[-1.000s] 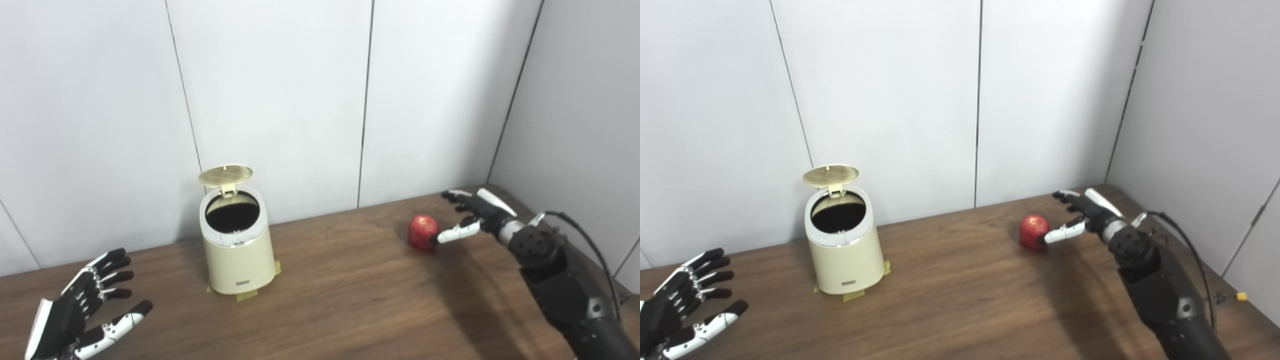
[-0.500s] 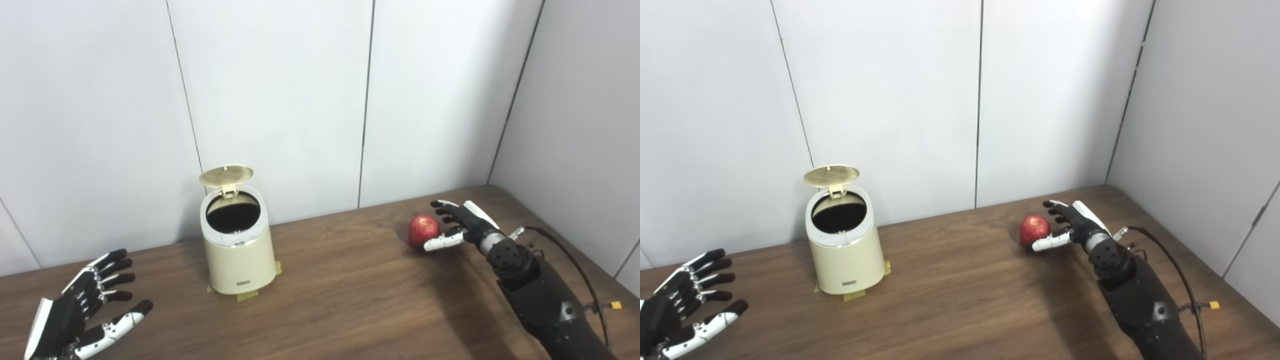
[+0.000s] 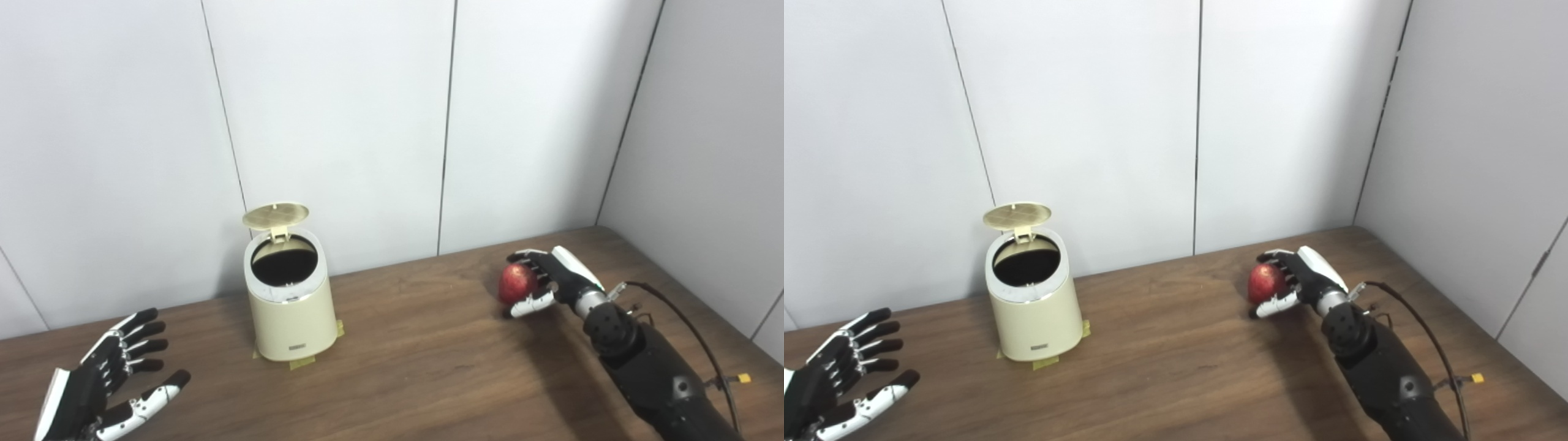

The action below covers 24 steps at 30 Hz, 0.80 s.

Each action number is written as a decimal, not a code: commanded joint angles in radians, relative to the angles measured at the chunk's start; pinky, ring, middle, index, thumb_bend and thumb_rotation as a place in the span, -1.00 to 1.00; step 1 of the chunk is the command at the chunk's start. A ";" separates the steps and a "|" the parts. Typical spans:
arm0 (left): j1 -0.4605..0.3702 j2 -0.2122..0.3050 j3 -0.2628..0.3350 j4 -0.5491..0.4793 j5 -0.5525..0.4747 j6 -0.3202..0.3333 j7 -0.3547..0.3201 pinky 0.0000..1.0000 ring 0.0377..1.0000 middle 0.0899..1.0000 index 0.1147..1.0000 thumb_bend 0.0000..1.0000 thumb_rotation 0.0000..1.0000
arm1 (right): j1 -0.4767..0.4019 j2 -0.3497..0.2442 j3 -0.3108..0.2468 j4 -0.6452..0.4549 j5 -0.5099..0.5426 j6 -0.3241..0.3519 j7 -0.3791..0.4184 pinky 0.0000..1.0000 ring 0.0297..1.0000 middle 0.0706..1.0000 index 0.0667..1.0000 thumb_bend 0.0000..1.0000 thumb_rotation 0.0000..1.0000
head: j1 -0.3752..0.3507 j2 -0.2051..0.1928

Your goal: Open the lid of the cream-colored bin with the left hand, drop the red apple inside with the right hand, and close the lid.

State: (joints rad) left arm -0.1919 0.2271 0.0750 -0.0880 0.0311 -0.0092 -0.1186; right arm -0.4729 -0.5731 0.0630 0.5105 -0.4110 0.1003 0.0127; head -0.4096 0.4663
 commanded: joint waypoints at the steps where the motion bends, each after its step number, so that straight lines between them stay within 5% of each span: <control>1: -0.032 0.012 -0.001 -0.037 0.009 -0.016 0.008 0.31 0.45 0.56 0.64 0.19 -1.00 | -0.049 -0.043 0.010 0.015 -0.028 -0.049 -0.024 0.43 0.31 0.16 0.26 0.52 -0.88 | 0.003 0.005; 3: -0.031 0.012 -0.001 -0.039 0.007 -0.012 0.006 0.33 0.47 0.57 0.64 0.18 -1.00 | -0.050 -0.048 0.019 0.023 -0.039 -0.065 -0.031 0.22 0.16 0.01 -0.03 0.15 -0.92 | 0.004 0.007; 5: -0.031 0.013 -0.003 -0.036 0.016 -0.017 0.008 0.34 0.47 0.57 0.65 0.18 -1.00 | -0.050 -0.051 0.034 0.027 -0.063 -0.077 -0.053 0.07 0.03 -0.07 -0.08 0.08 -0.98 | 0.006 0.009; 10: -0.030 0.014 -0.005 -0.032 0.020 -0.025 0.008 0.32 0.42 0.56 0.63 0.17 -1.00 | -0.047 -0.056 0.061 0.018 -0.114 -0.072 -0.087 -0.18 -0.21 -0.19 -0.02 0.05 -1.00 | 0.008 0.011; 18: -0.030 0.012 -0.006 -0.019 0.023 -0.041 0.005 0.34 0.42 0.56 0.63 0.15 -1.00 | -0.036 -0.057 0.061 0.008 -0.137 -0.103 -0.125 -0.18 -0.20 -0.18 -0.03 0.05 -1.00 | 0.008 0.011; 21: -0.030 0.011 -0.006 -0.013 0.011 -0.050 0.000 0.31 0.41 0.55 0.63 0.15 -1.00 | -0.032 -0.037 0.019 -0.020 -0.089 -0.113 -0.137 -0.09 -0.16 -0.18 -0.04 0.05 -1.00 | 0.008 0.011; 24: -0.030 0.012 -0.007 -0.007 0.018 -0.061 0.002 0.28 0.40 0.54 0.62 0.15 -1.00 | -0.026 -0.013 -0.027 -0.111 -0.038 -0.122 -0.131 -0.27 -0.27 -0.21 -0.02 0.05 -1.00 | 0.032 0.013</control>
State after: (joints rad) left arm -0.1912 0.2288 0.0678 -0.0820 0.0565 -0.0233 -0.1217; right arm -0.4506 -0.5720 0.0602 0.4631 -0.4712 0.0096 -0.0919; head -0.3774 0.4786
